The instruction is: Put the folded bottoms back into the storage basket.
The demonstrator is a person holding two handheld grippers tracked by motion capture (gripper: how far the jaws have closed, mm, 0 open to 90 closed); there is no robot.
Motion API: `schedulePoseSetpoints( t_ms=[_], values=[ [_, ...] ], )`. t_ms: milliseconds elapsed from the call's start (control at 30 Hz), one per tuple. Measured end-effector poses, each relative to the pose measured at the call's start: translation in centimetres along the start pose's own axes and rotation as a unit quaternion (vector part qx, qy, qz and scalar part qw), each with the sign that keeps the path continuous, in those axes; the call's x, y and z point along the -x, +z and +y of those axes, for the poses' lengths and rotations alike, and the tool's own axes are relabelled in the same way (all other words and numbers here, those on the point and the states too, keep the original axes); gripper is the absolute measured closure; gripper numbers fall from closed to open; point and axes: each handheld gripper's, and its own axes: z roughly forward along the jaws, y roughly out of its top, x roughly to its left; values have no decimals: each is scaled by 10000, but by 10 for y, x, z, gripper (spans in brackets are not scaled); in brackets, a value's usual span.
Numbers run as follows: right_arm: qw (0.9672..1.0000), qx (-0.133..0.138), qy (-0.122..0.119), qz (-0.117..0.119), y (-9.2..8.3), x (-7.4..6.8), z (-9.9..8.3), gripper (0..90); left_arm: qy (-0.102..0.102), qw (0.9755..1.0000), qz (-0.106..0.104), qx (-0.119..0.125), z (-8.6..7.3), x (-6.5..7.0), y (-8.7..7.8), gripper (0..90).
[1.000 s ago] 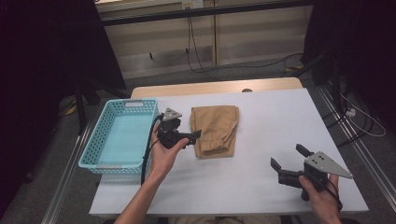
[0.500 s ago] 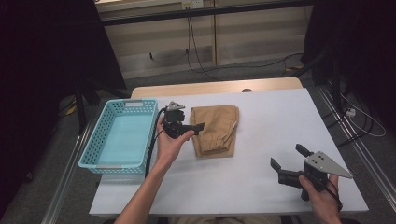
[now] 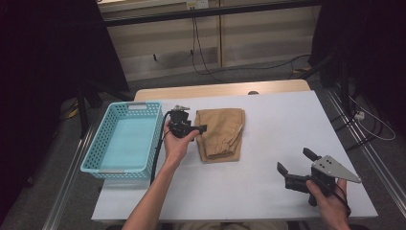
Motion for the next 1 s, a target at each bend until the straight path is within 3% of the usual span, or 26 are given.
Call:
schedulePoseSetpoints(
  t_ms=[333, 533, 567, 700, 800, 833, 1000],
  values=[
    [10000, 1, -11, -3, 0, 0, 0, 2, -174, 9995, -11, -274, -5, -5, 13, 364],
    [10000, 9, -21, -6, -1, 0, 0, 2, -206, 9984, 153, -497, -9, -10, 20, 366],
    [10000, 12, -25, -9, -1, 0, 0, 2, -326, 9979, 71, -551, -10, -13, 21, 366],
    [10000, 5, -22, -8, 0, 0, 0, 2, -320, 9979, 69, -550, -11, -12, 22, 379],
    [10000, -13, -17, 0, 0, 0, 0, 2, -454, 9976, -27, -527, -11, -11, 23, 419],
    [10000, -16, -35, 1, 0, 0, 0, 2, -519, 9972, -78, -537, -11, -11, 24, 473],
    [10000, -42, -16, 5, 0, 0, 0, 2, -706, 9958, -261, -515, -11, -9, 26, 483]
  ],
)
